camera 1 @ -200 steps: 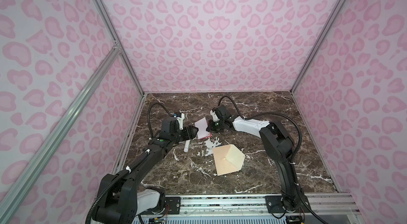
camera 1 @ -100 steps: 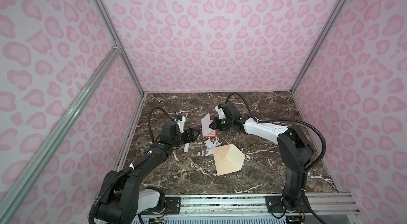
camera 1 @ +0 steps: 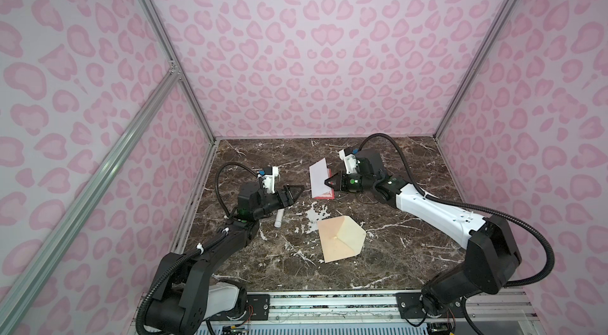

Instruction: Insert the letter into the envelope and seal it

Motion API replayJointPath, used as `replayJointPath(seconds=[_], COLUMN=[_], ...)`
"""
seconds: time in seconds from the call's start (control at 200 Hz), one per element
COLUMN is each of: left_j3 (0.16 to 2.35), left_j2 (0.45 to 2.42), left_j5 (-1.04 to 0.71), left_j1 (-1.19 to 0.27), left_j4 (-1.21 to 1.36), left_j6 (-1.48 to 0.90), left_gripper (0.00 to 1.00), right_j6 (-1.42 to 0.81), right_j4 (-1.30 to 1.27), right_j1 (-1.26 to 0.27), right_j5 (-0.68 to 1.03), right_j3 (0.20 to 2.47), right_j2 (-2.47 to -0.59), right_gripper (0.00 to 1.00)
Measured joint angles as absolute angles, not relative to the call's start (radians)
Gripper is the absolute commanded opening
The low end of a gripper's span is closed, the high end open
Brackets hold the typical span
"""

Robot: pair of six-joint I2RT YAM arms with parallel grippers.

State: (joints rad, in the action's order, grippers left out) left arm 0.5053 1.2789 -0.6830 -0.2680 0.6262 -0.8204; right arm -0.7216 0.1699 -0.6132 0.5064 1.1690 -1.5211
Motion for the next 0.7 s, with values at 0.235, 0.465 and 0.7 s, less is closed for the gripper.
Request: replayJointPath(seconds=[0.235,0.465,0.7], left_j3=[0.525,0.557,0.585], left_j2=[1.324,1.399,1.467], left_j5=[-0.709,-0.72,-0.733], left_j1=[-0.313,-0.362,-0.381], left_j4=[0.706,0.803,0.89], left_j6=[-0.872,-0.93,-0.99], left_gripper=[0.7,0.69,0.68], right_j6=[-0.733,-0.757,-0.776], right_j4=[0.177,0.162,0.137], right_j1=[-0.612,-0.612,-0.606], right_j5=[0.535,0.564,0.588], right_j3=[1.119,1.092,1.065], right_j2=[-1.433,-1.393,-1.359], right_gripper=[0.0,0.0,0.0])
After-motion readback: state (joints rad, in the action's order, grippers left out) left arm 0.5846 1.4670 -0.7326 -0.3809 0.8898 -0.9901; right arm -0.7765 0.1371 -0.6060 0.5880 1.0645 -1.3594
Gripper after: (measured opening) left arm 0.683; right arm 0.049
